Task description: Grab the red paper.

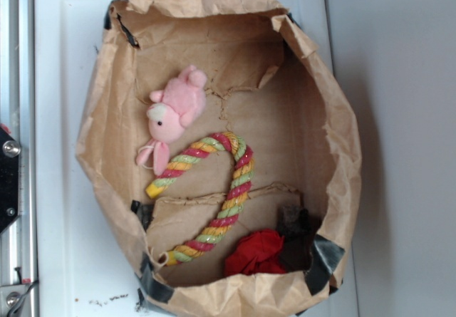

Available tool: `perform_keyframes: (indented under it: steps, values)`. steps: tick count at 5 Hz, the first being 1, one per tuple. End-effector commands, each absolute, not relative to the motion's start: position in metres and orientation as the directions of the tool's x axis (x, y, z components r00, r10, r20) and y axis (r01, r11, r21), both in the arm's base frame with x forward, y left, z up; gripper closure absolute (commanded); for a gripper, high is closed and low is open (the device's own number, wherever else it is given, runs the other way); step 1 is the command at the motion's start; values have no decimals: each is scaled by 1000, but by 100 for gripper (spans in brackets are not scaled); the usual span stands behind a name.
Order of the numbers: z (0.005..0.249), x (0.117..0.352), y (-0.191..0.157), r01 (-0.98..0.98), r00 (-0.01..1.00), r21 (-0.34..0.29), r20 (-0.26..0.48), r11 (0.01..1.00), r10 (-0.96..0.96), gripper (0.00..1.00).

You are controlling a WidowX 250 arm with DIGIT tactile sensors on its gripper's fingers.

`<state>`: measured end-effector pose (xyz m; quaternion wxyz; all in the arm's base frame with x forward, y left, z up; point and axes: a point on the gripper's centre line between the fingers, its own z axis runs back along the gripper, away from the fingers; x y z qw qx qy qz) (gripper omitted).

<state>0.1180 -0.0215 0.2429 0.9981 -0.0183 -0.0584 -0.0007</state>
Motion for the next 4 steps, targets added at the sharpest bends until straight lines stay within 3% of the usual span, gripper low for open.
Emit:
perform_keyframes:
  steps: [1,4]
  values:
    - [243,118,-22,4,993,-37,117,999,1,0]
    - [222,170,9,-79,989,-24,124,997,81,0]
